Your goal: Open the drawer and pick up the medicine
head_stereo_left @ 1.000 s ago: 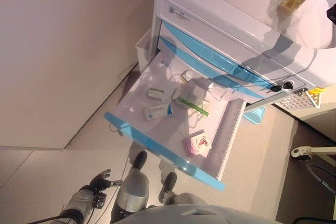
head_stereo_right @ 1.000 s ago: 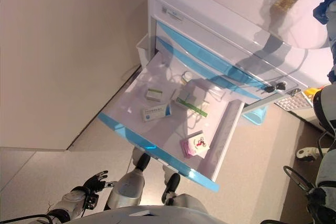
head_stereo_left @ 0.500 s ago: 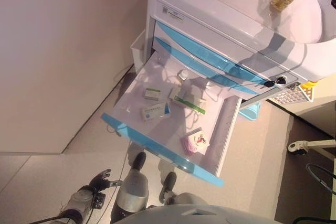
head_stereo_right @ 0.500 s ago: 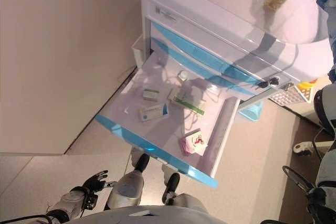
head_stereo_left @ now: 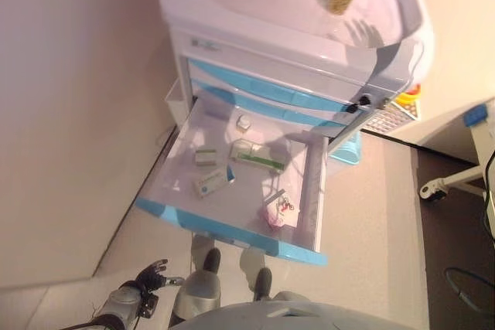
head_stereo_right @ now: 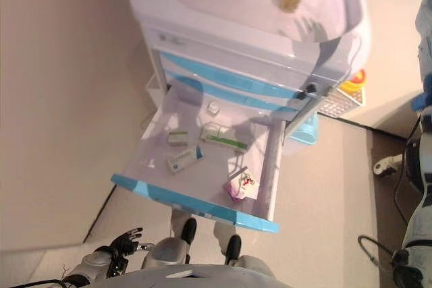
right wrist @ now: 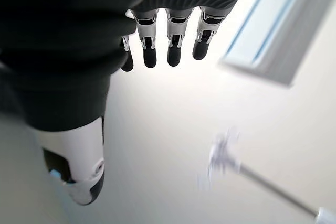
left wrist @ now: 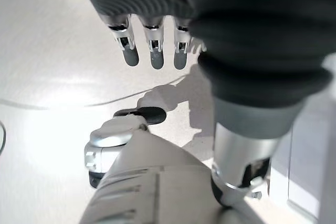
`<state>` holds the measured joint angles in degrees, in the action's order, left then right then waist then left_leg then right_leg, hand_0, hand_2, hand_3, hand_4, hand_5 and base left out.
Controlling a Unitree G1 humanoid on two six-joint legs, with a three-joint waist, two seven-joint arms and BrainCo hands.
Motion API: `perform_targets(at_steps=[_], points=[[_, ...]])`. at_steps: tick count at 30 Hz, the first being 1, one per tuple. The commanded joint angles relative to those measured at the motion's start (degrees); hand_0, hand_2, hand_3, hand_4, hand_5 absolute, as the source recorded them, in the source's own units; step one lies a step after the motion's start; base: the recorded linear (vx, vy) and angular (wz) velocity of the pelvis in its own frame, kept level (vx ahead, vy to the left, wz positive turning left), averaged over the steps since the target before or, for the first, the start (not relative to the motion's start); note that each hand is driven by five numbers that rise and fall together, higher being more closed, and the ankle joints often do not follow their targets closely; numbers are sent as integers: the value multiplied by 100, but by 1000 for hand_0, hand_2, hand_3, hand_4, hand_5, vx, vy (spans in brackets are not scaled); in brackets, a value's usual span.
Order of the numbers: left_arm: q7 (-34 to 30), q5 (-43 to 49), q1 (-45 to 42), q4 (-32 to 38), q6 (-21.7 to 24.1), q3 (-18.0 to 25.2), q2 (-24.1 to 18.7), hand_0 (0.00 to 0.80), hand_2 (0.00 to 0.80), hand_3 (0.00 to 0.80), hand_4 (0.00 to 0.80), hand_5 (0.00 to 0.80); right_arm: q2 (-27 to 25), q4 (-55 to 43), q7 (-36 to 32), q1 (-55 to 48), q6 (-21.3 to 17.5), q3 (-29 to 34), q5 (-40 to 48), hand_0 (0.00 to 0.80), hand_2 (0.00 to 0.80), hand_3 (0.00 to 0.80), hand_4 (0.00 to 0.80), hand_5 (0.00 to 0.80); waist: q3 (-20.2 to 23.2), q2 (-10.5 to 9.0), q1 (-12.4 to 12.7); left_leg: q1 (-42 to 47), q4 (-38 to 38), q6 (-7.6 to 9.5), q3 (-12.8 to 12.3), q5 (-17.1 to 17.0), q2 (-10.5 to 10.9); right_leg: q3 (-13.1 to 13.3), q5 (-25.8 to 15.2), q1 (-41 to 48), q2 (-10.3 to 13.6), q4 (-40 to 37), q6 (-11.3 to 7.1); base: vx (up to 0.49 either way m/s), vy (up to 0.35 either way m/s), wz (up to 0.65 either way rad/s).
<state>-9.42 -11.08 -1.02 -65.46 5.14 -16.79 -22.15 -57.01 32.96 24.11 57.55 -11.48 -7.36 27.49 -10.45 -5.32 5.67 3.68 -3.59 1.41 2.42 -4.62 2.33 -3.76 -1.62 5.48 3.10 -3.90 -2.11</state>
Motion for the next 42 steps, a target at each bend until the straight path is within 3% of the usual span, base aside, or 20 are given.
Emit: perform_targets(at_steps=[1, 5, 9, 10, 11, 15, 16, 18, 24, 26, 30, 35, 39, 42], points=[[-168, 206, 83, -411, 44, -307, 75, 0, 0, 0, 0, 0, 157, -811, -283, -846, -428, 724, 698, 0, 0, 0, 0, 0, 402, 18, -238, 128, 286, 75, 34, 906, 89, 64, 72, -362, 133, 661, -336, -31, -14, -31], [-161, 178, 106, -466, 65, -211, 313, 0, 0, 0, 0, 0, 1368, -2191, -715, -2800, -605, 1603, 835, 0, 0, 0, 0, 0, 459, 129, -602, 177, 269, 77, -214, 908, 69, 274, 68, -411, 105, 668, -295, 2, -4, -32], [-90, 141, -10, -456, 178, -134, 516, 0, 0, 0, 0, 0, 2305, -2531, -1044, -4147, -936, 1670, 381, 0, 0, 0, 0, 0, 456, 199, -831, 262, 249, 84, -387, 983, 38, 396, 124, -396, 71, 667, -276, 18, 10, -29], [-45, 131, -63, -424, 209, -125, 585, 0, 0, 0, 0, 0, 2478, -2518, -1175, -4436, -739, 1678, 479, 0, 0, 0, 0, 0, 452, 221, -883, 274, 238, 84, -423, 979, 34, 417, 121, -402, 68, 663, -275, 9, 24, -17], [22, 95, -110, -389, 241, -101, 659, 0, 0, 0, 0, 0, 2776, -2254, -1375, -4872, -841, 1623, 441, 0, 0, 0, 0, 0, 440, 240, -955, 290, 226, 80, -485, 978, 25, 439, 113, -404, 62, 655, -278, 9, 22, -11], [230, -106, -203, -280, 277, 8, 774, 0, 0, 0, 0, 0, 3325, -1213, -1539, -5674, -411, 1182, -116, 0, 0, 0, 0, 0, 396, 255, -1124, 334, 163, 75, -643, 942, -15, 458, 99, -417, 38, 648, -267, 6, 15, -8], [284, -136, -224, -249, 287, 36, 781, 0, 0, 0, 0, 0, 3459, -817, -1527, -5835, -121, 1003, -307, 0, 0, 0, 0, 0, 377, 254, -1154, 338, 145, 78, -671, 931, -26, 469, 94, -424, 29, 647, -261, -7, 6, -7], [313, -66, -175, -249, 284, 80, 771, 0, 0, 0, 0, 0, 3654, 224, -1421, -6042, -40, 633, -787, 0, 0, 0, 0, 0, 323, 250, -1176, 315, 139, 81, -690, 909, -45, 479, 91, -461, 15, 672, -247, -20, 3, -6], [445, 2, 242, -424, 500, -53, 813, 0, 0, 0, 0, 0, 3945, 2827, -1820, -6041, 190, 6, -2073, 0, 0, 0, 0, 0, 91, 321, -1110, 211, 163, 119, -616, 857, -52, 437, 76, -580, -4, 791, -238, -21, 17, -5], [438, -83, 329, -381, 608, -63, 795, 0, 0, 0, 0, 0, 4014, 3092, -1836, -6055, 255, -178, -2488, 0, 0, 0, 0, 0, 12, 337, -1099, 172, 179, 129, -591, 842, -53, 431, 86, -620, -10, 836, -236, 1, 2, -2], [554, 0, 452, 211, 731, -195, 600, 0, 0, 0, 0, 0, 3940, 2979, -1888, -6096, 412, -490, -2576, 0, 0, 0, 0, 0, -241, 370, -1081, -67, 405, 156, -520, 843, -33, 464, 128, -816, -22, 1027, -215, -22, 6, -6], [652, 16, 839, 1400, 537, -429, 153, 0, 0, 0, 0, 0, 3606, 2715, -1896, -5800, 174, -760, -2602, 0, 0, 0, 0, 0, -823, 486, -1103, -697, 898, 179, -549, 825, -6, 521, 195, -1346, -84, 1393, -109, -132, 42, -2], [924, 251, 1329, 2124, 235, -587, -297, 0, 0, 0, 0, 0, 3347, 2388, -1896, -5575, 165, -945, -2545, 0, 0, 0, 0, 0, -1204, 523, -1190, -1237, 1348, 178, -650, 812, 2, 583, 234, -1832, -127, 1739, -22, -64, 41, -7], [867, 29, 1937, 2582, -117, -546, -873, 0, 0, 0, 0, 0, 3166, 2126, -1873, -5541, 169, -1082, -2486, 0, 0, 0, 0, 0, -1434, 512, -1282, -1698, 1731, 208, -696, 844, 28, 685, 242, -2302, -166, 2045, 41, -25, 43, -12]])
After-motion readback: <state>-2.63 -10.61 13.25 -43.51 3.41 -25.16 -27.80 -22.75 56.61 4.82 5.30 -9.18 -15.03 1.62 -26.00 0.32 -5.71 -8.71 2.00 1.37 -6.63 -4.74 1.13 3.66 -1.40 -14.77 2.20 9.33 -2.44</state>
